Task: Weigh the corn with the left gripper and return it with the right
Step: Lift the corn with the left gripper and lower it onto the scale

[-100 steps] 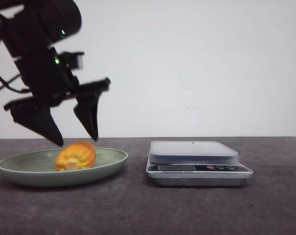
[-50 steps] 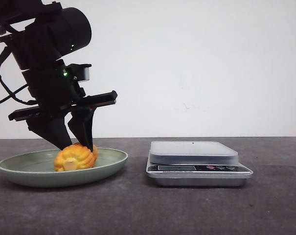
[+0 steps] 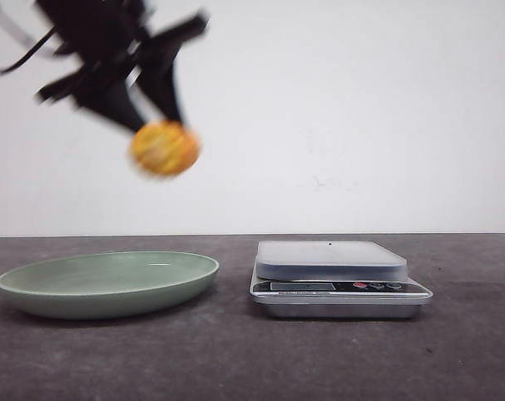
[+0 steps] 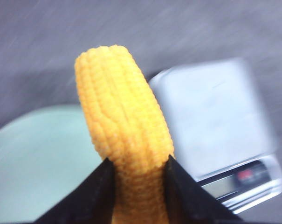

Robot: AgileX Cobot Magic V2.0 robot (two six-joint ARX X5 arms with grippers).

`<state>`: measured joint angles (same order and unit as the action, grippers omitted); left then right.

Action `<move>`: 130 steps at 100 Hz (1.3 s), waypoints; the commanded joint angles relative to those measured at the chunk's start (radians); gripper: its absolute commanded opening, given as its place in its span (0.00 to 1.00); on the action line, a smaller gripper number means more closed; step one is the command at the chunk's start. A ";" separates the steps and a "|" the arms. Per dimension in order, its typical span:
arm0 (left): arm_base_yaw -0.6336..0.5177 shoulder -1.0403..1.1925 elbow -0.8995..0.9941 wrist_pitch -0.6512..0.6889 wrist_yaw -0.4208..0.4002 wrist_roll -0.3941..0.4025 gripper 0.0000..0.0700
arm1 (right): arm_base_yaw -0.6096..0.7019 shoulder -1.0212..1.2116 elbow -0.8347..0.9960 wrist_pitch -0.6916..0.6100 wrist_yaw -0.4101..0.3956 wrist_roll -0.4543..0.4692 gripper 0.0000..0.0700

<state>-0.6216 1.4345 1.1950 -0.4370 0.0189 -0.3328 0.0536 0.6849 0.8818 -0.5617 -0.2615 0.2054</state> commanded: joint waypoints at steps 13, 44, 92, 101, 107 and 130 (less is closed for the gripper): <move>-0.093 0.166 0.206 0.000 0.004 -0.001 0.01 | 0.003 0.006 0.020 0.008 0.000 -0.016 0.62; -0.132 0.474 0.416 -0.023 -0.005 -0.035 0.01 | 0.003 0.006 0.020 -0.009 0.000 -0.030 0.62; -0.153 0.566 0.418 -0.042 -0.004 -0.053 0.00 | 0.003 0.006 0.020 -0.016 0.000 -0.030 0.62; -0.155 0.575 0.418 -0.053 -0.004 -0.053 0.00 | 0.003 0.006 0.020 -0.016 0.000 -0.030 0.62; -0.156 0.579 0.418 -0.065 -0.004 -0.052 0.00 | 0.003 0.006 0.020 -0.016 0.000 -0.030 0.62; -0.158 0.581 0.419 -0.057 -0.003 -0.050 0.50 | 0.003 0.006 0.020 -0.019 0.000 -0.031 0.62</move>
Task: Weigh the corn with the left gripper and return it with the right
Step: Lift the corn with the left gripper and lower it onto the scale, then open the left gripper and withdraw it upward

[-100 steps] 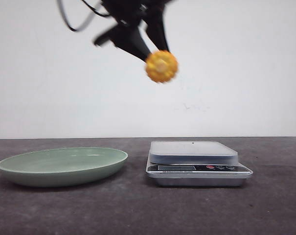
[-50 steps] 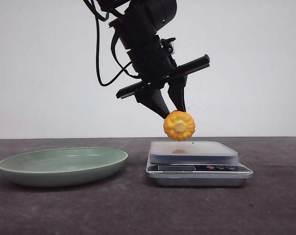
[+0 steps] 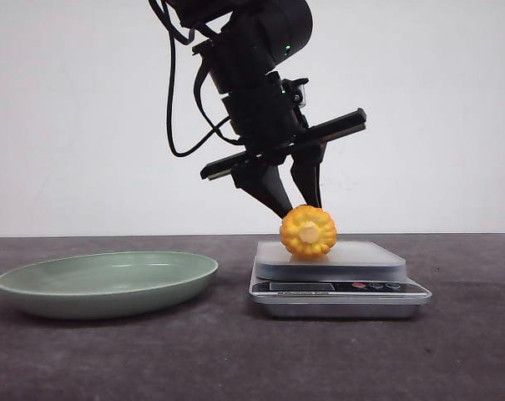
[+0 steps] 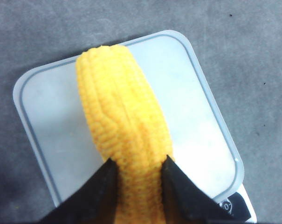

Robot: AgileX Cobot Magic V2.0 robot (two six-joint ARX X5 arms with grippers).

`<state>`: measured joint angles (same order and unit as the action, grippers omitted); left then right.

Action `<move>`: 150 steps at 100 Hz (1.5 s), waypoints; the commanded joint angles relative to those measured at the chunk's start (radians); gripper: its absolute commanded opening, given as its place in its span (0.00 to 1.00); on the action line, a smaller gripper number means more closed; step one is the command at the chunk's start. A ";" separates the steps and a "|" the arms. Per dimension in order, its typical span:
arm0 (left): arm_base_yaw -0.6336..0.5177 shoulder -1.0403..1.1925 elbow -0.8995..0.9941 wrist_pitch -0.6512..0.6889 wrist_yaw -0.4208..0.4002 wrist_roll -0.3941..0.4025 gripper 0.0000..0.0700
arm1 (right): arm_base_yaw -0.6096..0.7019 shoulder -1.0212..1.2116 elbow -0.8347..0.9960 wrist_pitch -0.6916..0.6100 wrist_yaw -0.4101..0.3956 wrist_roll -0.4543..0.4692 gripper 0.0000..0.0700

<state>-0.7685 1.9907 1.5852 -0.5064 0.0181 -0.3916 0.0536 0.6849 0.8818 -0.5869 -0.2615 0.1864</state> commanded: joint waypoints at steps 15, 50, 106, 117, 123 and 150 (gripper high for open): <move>-0.013 0.018 0.061 -0.016 -0.002 0.018 0.80 | 0.003 0.006 0.020 0.002 0.000 -0.012 0.62; -0.006 -0.246 0.192 -0.085 -0.147 0.185 0.79 | 0.003 0.006 0.020 -0.006 -0.001 -0.012 0.62; 0.287 -1.011 0.192 -0.486 -0.520 0.331 0.79 | 0.049 0.007 0.020 -0.013 -0.029 -0.011 0.62; 0.316 -1.126 0.191 -0.606 -0.575 0.292 0.79 | 0.080 0.014 0.020 -0.011 -0.028 -0.012 0.62; 0.317 -1.185 0.190 -0.663 -0.588 0.243 0.79 | 0.097 0.026 0.020 -0.004 -0.027 -0.011 0.62; 0.317 -1.438 0.081 -0.924 -0.588 0.066 0.79 | 0.185 0.091 0.020 0.047 -0.029 -0.011 0.62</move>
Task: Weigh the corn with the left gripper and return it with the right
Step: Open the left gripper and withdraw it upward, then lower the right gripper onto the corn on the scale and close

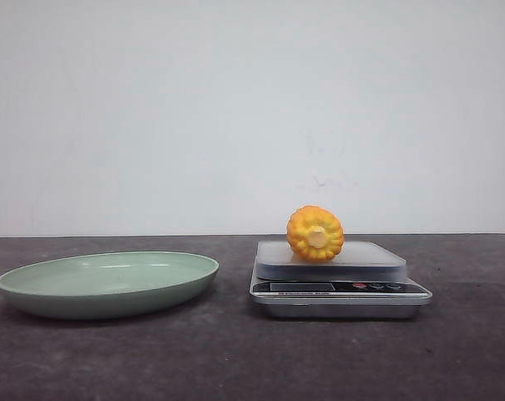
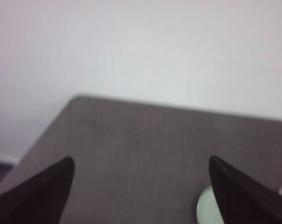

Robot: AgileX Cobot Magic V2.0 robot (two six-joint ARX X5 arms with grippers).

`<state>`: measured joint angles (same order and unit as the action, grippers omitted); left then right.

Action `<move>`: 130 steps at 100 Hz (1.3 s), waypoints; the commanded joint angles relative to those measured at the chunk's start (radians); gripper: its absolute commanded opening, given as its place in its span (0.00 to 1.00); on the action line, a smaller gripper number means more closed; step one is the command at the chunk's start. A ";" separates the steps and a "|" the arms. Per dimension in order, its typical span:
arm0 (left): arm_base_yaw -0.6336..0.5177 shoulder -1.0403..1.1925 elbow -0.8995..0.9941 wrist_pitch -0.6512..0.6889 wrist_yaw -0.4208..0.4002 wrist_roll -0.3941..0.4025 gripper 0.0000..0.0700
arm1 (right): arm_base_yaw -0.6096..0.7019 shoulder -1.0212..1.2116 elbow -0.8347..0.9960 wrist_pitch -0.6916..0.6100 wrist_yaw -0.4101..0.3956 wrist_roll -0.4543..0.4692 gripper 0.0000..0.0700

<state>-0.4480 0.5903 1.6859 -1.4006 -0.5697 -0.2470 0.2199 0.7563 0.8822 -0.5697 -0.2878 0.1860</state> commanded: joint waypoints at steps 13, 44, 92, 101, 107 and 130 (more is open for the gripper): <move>-0.003 -0.192 -0.157 -0.045 0.009 -0.135 0.79 | 0.070 0.079 0.019 0.089 0.000 -0.002 0.62; 0.004 -0.433 -0.402 -0.044 0.115 -0.256 0.79 | 0.201 0.325 0.031 0.240 0.035 0.038 0.62; 0.010 -0.447 -0.562 -0.008 0.182 -0.247 0.79 | 0.288 0.842 0.249 0.253 0.158 0.071 0.61; 0.010 -0.447 -0.563 -0.007 0.182 -0.240 0.79 | 0.288 0.894 0.259 0.256 0.165 0.087 0.61; 0.010 -0.447 -0.563 -0.005 0.182 -0.235 0.79 | 0.288 0.920 0.259 0.256 0.165 0.096 0.61; 0.010 -0.447 -0.563 0.014 0.177 -0.211 0.79 | 0.303 0.959 0.259 0.240 0.167 0.103 0.28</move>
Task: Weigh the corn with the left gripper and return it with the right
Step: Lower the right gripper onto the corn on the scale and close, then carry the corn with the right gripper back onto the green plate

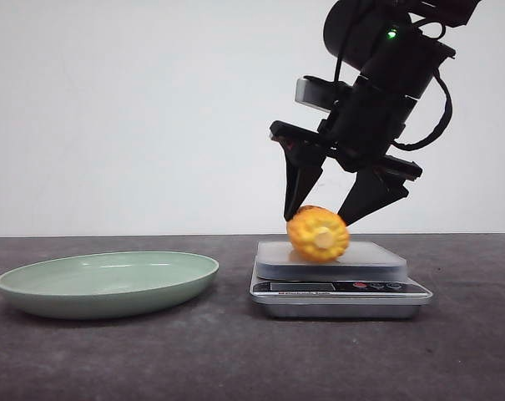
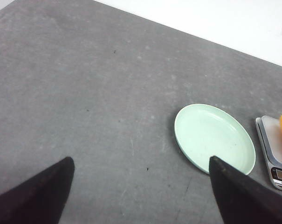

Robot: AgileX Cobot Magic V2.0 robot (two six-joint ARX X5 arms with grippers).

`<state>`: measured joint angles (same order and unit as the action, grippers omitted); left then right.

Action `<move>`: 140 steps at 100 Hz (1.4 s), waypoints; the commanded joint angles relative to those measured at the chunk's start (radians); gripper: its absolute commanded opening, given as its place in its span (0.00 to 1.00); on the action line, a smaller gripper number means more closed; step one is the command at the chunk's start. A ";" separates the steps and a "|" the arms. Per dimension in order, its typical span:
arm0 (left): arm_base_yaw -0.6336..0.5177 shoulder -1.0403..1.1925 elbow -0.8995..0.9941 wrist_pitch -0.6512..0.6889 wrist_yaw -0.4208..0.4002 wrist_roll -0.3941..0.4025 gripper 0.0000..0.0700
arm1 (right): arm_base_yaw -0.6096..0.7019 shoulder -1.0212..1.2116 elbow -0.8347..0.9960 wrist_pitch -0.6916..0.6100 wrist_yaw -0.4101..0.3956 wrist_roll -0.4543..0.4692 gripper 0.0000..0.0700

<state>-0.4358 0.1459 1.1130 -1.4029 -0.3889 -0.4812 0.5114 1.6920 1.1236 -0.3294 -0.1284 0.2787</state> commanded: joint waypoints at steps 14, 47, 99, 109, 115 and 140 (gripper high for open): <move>-0.002 -0.003 0.010 0.019 -0.003 0.025 0.79 | 0.024 0.019 0.018 0.018 0.028 0.010 0.00; -0.002 -0.003 0.010 0.012 -0.003 0.024 0.79 | 0.095 -0.085 0.053 0.059 0.021 0.037 0.00; -0.002 -0.003 0.010 0.035 -0.003 0.024 0.79 | 0.357 0.140 0.383 0.029 0.077 0.098 0.00; -0.002 -0.003 0.010 0.036 -0.003 0.024 0.79 | 0.369 0.208 0.395 0.038 0.084 0.110 0.00; -0.002 -0.003 0.010 0.035 -0.003 0.024 0.79 | 0.369 0.244 0.395 0.038 0.087 0.129 0.00; -0.002 -0.003 0.010 0.032 -0.002 0.024 0.79 | 0.369 0.336 0.395 0.037 0.093 0.159 0.17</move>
<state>-0.4358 0.1455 1.1130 -1.3800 -0.3897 -0.4633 0.8696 2.0037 1.4918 -0.3061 -0.0364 0.4137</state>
